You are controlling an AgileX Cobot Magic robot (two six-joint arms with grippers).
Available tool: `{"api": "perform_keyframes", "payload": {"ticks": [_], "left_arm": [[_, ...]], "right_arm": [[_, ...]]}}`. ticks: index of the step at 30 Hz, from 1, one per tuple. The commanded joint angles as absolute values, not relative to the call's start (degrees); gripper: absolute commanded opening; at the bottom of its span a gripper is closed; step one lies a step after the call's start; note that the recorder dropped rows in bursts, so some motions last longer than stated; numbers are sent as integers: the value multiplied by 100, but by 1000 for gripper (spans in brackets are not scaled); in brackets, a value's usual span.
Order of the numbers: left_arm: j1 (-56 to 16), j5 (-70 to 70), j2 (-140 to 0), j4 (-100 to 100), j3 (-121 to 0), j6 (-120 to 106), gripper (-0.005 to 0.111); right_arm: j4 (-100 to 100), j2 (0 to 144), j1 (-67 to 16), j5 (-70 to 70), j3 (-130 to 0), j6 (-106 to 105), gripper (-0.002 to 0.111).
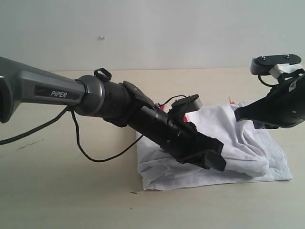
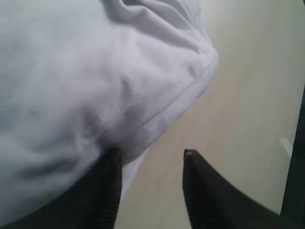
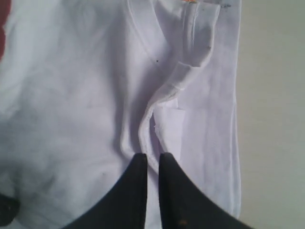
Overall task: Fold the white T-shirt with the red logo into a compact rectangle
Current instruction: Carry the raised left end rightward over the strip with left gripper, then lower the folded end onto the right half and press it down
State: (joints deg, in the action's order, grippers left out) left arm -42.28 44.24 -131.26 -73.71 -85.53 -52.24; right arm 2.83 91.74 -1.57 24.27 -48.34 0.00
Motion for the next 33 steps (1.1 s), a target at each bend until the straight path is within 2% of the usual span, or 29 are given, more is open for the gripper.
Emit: {"api": "perform_keyframes", "payload": {"ticks": [1, 8, 20, 28, 33], "left_arm": [[-4338, 4499, -13151, -7434, -8546, -5201, 42], [-4392, 4423, -13151, -7464, -8546, -5201, 42], [-4392, 4422, -13151, -7603, -8546, -5201, 42], [-4392, 4635, -13151, -7455, -8546, -5201, 42], [-4392, 4704, -13151, -6040, -8546, -4439, 42]], "right_arm": [[306, 9533, -136, 2037, -4835, -38, 11], [686, 9686, -136, 1833, -4835, -247, 11], [3154, 10275, -136, 1487, -4835, -2885, 11], [2221, 10539, -85, 799, -4835, -2721, 11], [2207, 10765, 432, 882, -4835, -2627, 11]]}}
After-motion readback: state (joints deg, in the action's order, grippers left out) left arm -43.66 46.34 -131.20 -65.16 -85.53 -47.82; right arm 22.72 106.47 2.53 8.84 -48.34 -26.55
